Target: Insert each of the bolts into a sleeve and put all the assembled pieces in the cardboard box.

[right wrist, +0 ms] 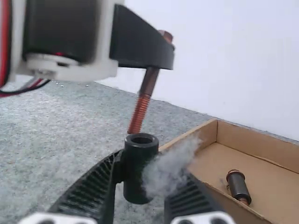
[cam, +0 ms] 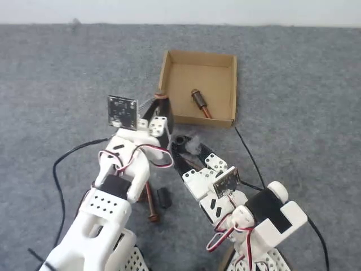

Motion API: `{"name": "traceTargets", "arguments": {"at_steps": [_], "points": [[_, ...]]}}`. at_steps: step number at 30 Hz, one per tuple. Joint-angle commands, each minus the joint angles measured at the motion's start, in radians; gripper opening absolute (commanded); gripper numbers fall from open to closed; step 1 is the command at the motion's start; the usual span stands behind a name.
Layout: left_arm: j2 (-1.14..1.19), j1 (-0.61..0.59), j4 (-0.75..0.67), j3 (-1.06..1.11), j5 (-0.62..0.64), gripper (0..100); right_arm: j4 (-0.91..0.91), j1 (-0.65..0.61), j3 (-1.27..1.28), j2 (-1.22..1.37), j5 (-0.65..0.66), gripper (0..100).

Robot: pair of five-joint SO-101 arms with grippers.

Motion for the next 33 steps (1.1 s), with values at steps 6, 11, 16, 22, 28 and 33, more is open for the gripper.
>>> {"name": "traceTargets", "arguments": {"at_steps": [6,11,16,22,28,33], "points": [[-0.038,0.029,-0.307,0.01,0.015,1,0.004,0.002,0.026,-0.033,-0.008,0.6],[-0.038,0.032,-0.328,0.059,0.018,1,0.004,0.002,0.026,-0.033,-0.008,0.6],[-0.04,0.031,-0.324,0.065,0.02,1,0.004,0.002,0.026,-0.033,-0.008,0.6],[-0.083,0.028,-0.322,0.101,0.081,1,0.004,0.002,0.026,-0.033,-0.008,0.6],[-0.27,0.031,-0.319,0.202,0.091,1,0.004,0.002,0.026,-0.033,-0.008,0.6],[-0.39,0.031,-0.169,0.206,0.091,1,0.004,0.002,0.026,-0.033,-0.008,0.6]]}}
